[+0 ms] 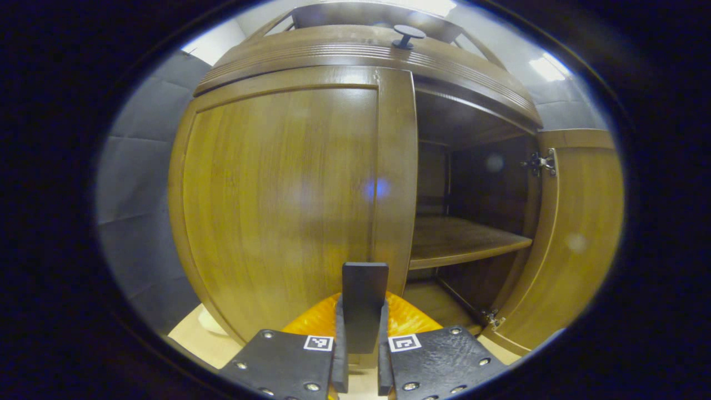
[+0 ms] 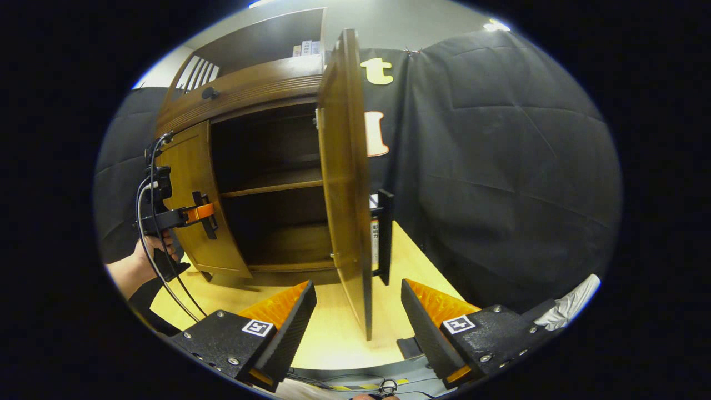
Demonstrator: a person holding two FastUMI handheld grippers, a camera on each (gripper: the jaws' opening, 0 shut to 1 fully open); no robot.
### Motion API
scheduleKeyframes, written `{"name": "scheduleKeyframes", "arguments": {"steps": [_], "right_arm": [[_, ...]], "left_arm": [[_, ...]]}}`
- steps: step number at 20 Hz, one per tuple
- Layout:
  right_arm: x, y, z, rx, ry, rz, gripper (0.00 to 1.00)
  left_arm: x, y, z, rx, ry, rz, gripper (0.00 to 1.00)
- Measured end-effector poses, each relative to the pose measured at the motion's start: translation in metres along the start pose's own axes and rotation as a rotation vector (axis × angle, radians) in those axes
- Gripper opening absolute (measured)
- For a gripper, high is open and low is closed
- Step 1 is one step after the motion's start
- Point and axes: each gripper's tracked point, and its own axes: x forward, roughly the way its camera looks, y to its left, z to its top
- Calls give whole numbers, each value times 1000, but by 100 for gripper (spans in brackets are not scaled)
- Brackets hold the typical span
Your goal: Open the right door of the double-door shoe cabinet with the right hand, and open the left door with the left hand.
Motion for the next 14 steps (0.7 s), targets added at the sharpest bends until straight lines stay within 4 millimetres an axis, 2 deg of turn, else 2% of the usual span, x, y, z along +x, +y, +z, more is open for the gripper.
{"name": "scheduleKeyframes", "arguments": {"steps": [1,2,5,7,10,11,12,14], "right_arm": [[-1,2,0,-6,2,9,95],[-1,1,0,-17,-4,12,95],[3,0,3,-27,-29,6,95],[5,5,4,-6,-33,6,92],[4,12,2,10,-19,18,92],[2,13,2,7,-18,23,92],[0,14,3,4,-21,28,92],[2,18,5,-2,-31,41,92]], "left_arm": [[-5,1,-1,3,-7,-4,22],[-7,2,1,11,-17,-11,29],[-12,0,1,1,-30,-35,28],[-15,1,5,-2,-34,-50,28],[-20,2,10,3,-44,-64,28],[-21,1,11,0,-44,-66,21],[-24,2,12,-3,-45,-67,28],[-25,4,15,-5,-47,-69,28]]}}
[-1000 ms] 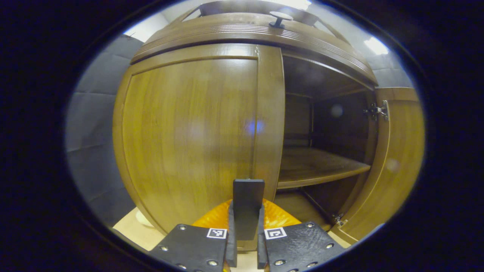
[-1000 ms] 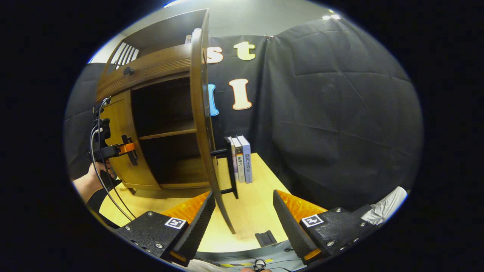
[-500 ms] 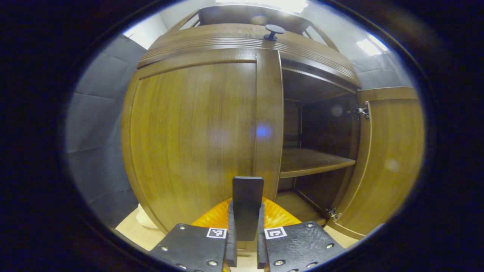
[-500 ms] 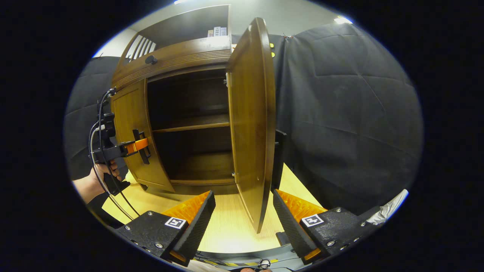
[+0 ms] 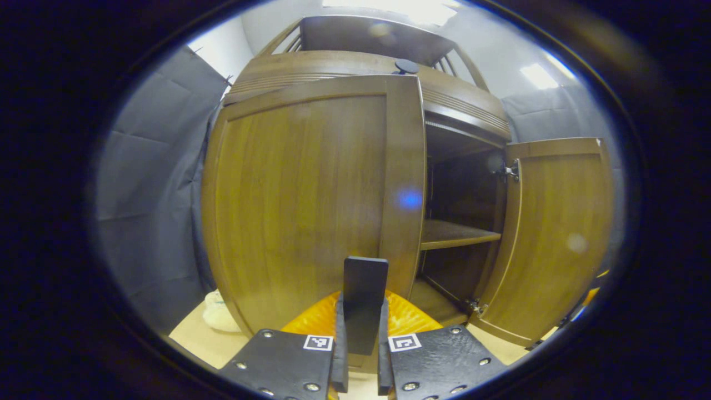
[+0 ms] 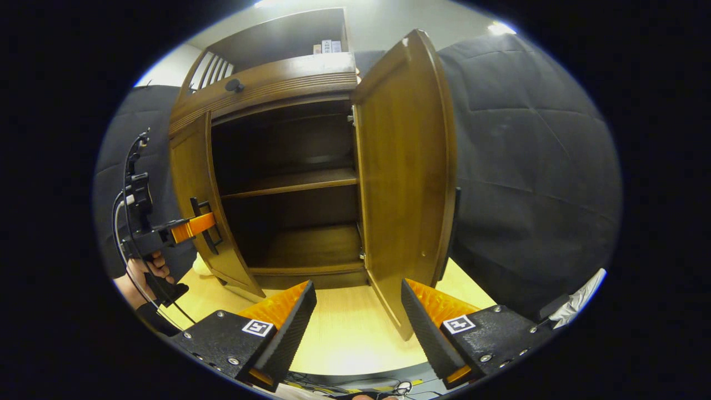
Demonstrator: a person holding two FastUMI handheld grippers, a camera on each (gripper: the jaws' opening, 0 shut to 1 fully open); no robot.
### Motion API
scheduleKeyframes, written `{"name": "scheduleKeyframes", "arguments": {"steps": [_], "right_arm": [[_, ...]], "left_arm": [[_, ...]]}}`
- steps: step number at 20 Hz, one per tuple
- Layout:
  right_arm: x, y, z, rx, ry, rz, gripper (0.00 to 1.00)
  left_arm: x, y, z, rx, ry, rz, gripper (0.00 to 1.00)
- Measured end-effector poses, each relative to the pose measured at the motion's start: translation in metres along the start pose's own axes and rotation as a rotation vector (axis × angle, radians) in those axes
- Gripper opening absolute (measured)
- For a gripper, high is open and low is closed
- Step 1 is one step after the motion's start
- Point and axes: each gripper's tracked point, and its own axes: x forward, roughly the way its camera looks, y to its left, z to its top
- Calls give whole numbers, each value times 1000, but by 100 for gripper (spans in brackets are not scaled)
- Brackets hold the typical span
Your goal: Open the right door of the double-door shoe cabinet with the right hand, and open the left door with the left hand.
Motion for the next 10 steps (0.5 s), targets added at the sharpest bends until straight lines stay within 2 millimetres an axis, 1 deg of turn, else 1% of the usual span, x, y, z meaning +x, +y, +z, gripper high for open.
{"name": "scheduleKeyframes", "arguments": {"steps": [1,2,6,7,8,9,10], "right_arm": [[1,2,-1,-2,-3,10,95],[2,3,0,-4,-7,21,92],[2,14,-1,-21,-10,74,92],[4,17,-1,-27,-11,87,95],[5,19,-1,-33,-13,100,92],[6,22,-1,-39,-15,114,92],[6,24,-2,-43,-16,127,92]], "left_arm": [[-1,0,2,0,-1,-1,28],[-2,1,4,-1,-1,0,29],[-4,3,13,-4,-3,16,29],[-4,3,13,-2,-4,23,28],[-7,4,17,-1,-5,28,28],[-8,4,21,-2,-4,33,21],[-9,5,23,-6,0,36,28]]}}
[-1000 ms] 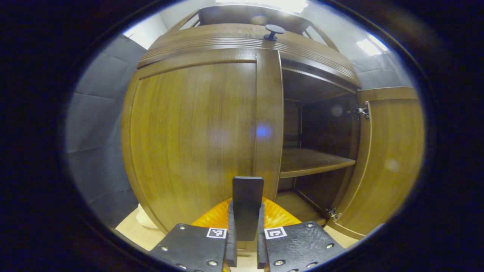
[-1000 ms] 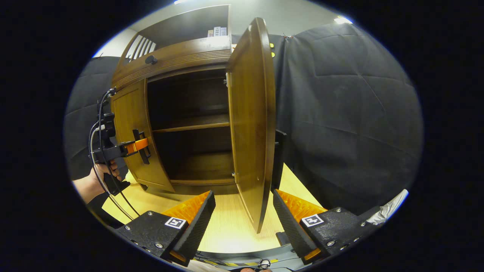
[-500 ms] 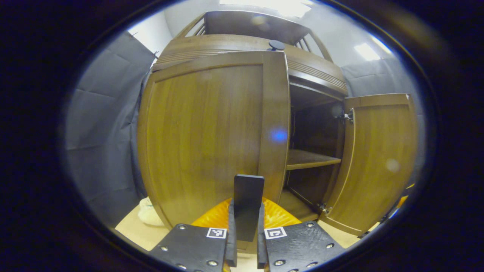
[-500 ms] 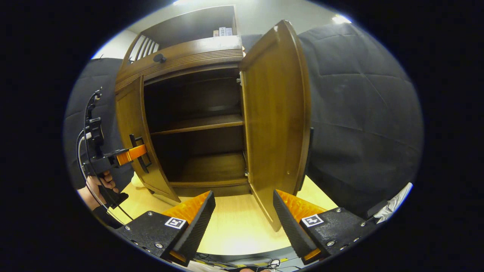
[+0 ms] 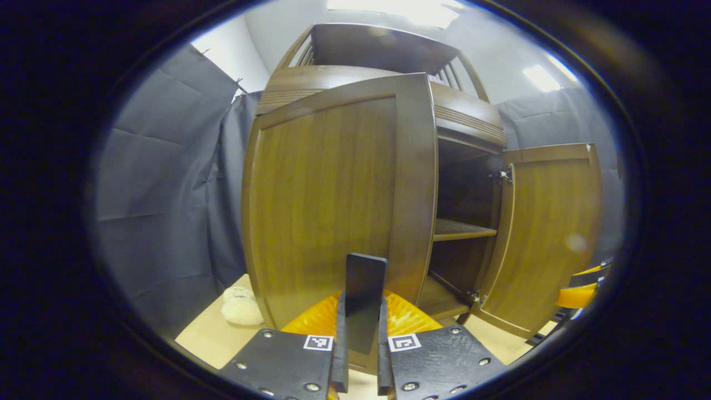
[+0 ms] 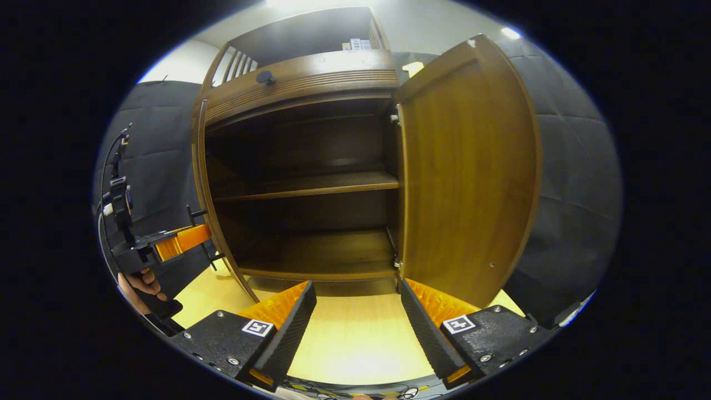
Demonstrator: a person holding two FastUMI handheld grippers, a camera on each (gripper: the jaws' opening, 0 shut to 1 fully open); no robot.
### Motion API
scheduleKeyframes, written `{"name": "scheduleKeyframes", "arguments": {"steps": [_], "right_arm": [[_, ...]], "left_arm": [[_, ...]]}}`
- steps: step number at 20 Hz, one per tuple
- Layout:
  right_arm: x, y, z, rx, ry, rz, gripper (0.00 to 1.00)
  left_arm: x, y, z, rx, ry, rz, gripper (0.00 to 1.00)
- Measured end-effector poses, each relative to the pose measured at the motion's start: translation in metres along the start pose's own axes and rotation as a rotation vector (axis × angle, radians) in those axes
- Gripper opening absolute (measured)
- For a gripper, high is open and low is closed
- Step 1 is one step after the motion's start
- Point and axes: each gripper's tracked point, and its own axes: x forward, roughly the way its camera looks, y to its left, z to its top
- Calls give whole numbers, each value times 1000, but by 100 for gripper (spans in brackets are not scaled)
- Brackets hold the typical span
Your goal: Open the right door of the double-door shoe cabinet with the right hand, and open the left door with the left hand.
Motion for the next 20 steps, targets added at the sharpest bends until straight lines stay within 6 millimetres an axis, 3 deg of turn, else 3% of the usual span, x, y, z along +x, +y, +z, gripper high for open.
{"name": "scheduleKeyframes", "arguments": {"steps": [1,2,3,6,7,8,10,11,16,20], "right_arm": [[1,3,0,-3,1,13,92],[2,6,-2,-5,6,27,92],[2,8,-3,-7,10,40,92],[1,16,-5,-12,19,74,95],[1,17,-7,-14,22,84,92],[0,19,-7,-15,25,93,92],[1,23,-8,-16,28,108,92],[2,25,-9,-19,30,115,92],[4,28,-9,-31,32,133,92],[5,29,-10,-31,37,135,92]], "left_arm": [[0,1,0,-9,3,4,28],[-1,4,4,-11,1,7,15],[-2,6,7,-7,4,11,15],[-7,3,22,-2,-1,31,28],[-9,2,24,-7,-1,37,14],[-9,3,22,-12,-3,42,27],[-19,9,27,-3,-8,60,24],[-12,12,29,8,-5,67,22],[-41,36,28,-8,-14,118,12],[-52,60,24,-38,-5,142,15]]}}
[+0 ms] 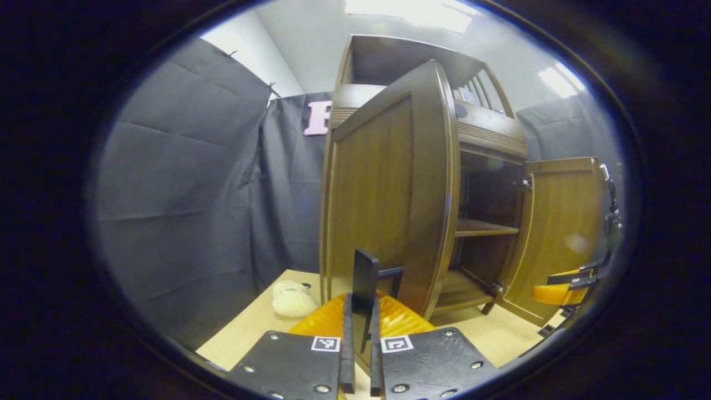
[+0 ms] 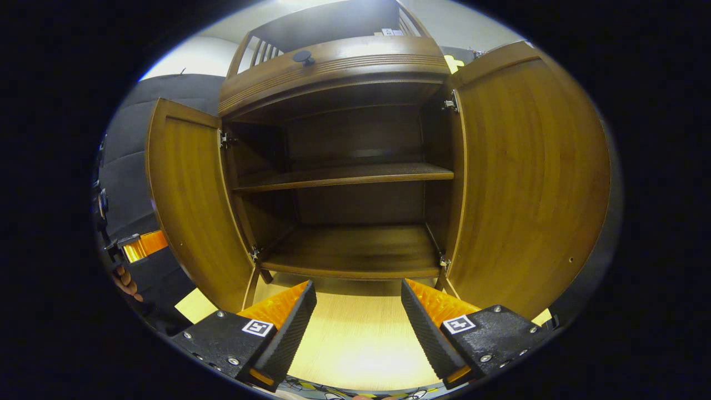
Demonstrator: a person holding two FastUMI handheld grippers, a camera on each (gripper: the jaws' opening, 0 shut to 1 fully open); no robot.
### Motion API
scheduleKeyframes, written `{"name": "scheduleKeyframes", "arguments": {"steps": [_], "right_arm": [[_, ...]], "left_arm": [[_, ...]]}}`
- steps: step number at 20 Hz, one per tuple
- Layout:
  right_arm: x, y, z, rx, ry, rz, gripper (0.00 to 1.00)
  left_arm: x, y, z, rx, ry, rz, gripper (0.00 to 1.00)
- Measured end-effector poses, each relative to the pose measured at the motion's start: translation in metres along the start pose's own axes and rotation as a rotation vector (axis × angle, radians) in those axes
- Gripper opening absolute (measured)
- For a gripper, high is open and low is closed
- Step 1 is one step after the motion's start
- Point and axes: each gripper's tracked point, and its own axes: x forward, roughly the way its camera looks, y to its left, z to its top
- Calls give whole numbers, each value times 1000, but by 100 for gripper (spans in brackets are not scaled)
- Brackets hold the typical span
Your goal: Open the right door of the double-door shoe cabinet with the right hand, and open the left door with the left hand.
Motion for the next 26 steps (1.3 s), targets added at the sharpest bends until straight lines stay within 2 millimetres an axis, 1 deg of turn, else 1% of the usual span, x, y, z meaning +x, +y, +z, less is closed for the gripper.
{"name": "scheduleKeyframes", "arguments": {"steps": [1,3,7,9,11,12,13,14,15,16,17,18,19,20,23,24,25,26], "right_arm": [[0,0,0,-2,2,-1,92],[1,0,-1,-4,12,-1,92],[1,2,1,-13,8,14,92],[2,3,1,-18,12,22,92],[2,6,1,-20,24,24,92],[1,5,1,-17,38,21,92],[-1,6,-3,-10,55,15,92],[-2,7,-4,-4,69,10,92],[-3,7,-4,-3,78,4,95],[-4,5,-3,-9,83,-5,92],[-4,2,-2,-19,83,-13,92],[-3,-1,0,-32,79,-21,95],[-3,-4,1,-45,75,-30,95],[-2,-7,2,-54,70,-38,95],[-2,-10,5,-47,55,-53,95],[-2,-11,6,-49,48,-57,92],[-1,-13,7,-55,43,-61,92],[-1,-16,8,-61,40,-66,92]], "left_arm": [[-2,7,-3,-13,10,-1,12],[-4,24,-1,-35,4,-1,11],[-8,68,0,-46,14,3,12],[-9,88,5,-3,7,-8,12],[-11,113,10,53,2,-2,12],[-11,119,10,65,7,-16,12],[-9,123,10,75,4,-33,12],[-10,126,9,81,6,-48,18],[-10,129,9,80,6,-59,11],[-9,131,9,76,7,-69,11],[-9,131,10,75,4,-75,5],[-10,132,10,76,2,-76,18],[-11,131,11,80,0,-73,18],[-12,131,10,80,-1,-67,12],[-19,134,10,48,0,-33,12],[-22,136,10,38,3,-19,12],[-27,136,10,36,7,-4,12],[-33,136,11,32,9,15,18]]}}
